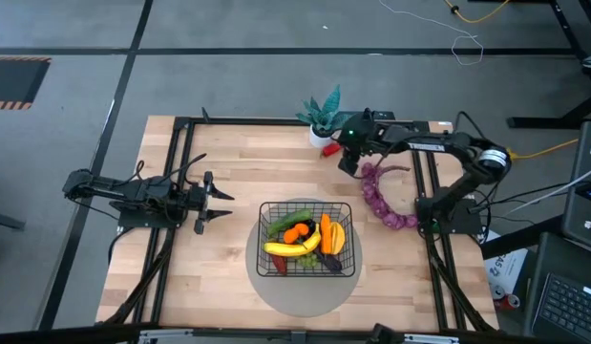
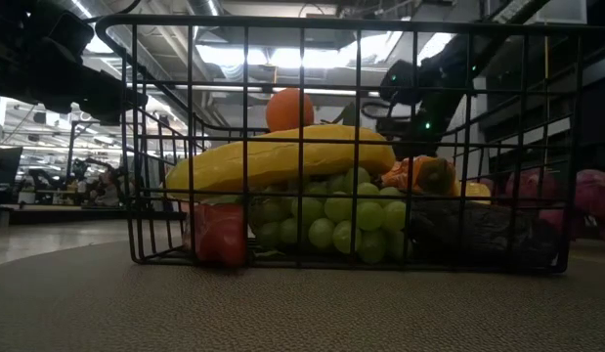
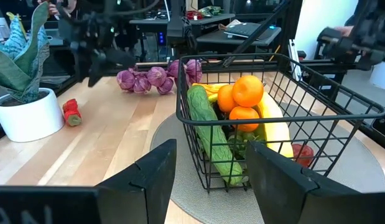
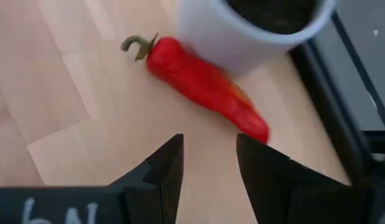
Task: Build produce basket
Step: Put the red chili pepper into the black wire basket
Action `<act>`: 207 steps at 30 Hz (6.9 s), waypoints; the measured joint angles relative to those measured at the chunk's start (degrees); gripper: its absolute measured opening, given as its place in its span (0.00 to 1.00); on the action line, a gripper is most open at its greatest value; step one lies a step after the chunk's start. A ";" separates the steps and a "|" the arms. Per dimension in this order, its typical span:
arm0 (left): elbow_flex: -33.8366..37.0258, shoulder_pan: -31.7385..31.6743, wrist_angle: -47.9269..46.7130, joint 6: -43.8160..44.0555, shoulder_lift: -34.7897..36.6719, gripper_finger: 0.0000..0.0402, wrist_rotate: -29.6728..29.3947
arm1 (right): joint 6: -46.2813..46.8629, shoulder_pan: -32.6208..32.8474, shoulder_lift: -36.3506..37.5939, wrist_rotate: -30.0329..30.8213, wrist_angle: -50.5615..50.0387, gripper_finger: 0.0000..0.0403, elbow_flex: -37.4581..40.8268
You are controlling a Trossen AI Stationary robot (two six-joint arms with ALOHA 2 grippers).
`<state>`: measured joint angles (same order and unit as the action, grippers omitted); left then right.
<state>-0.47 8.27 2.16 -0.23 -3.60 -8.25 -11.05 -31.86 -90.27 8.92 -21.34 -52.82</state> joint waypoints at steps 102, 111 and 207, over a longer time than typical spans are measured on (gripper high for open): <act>0.00 0.02 0.02 -0.01 0.00 0.47 0.00 | 46.38 6.15 -13.58 13.43 -7.24 0.65 -6.86; 0.00 0.02 0.02 0.00 -0.02 0.47 -0.02 | 41.78 6.13 -13.58 12.91 -12.89 0.65 -6.86; 0.00 0.02 0.00 0.00 0.00 0.47 -0.02 | 19.71 50.08 -12.71 -13.56 -55.27 0.27 -64.13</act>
<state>-0.47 8.29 2.15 -0.23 -3.60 -8.27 8.67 18.22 -102.98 -4.64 -76.61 -116.95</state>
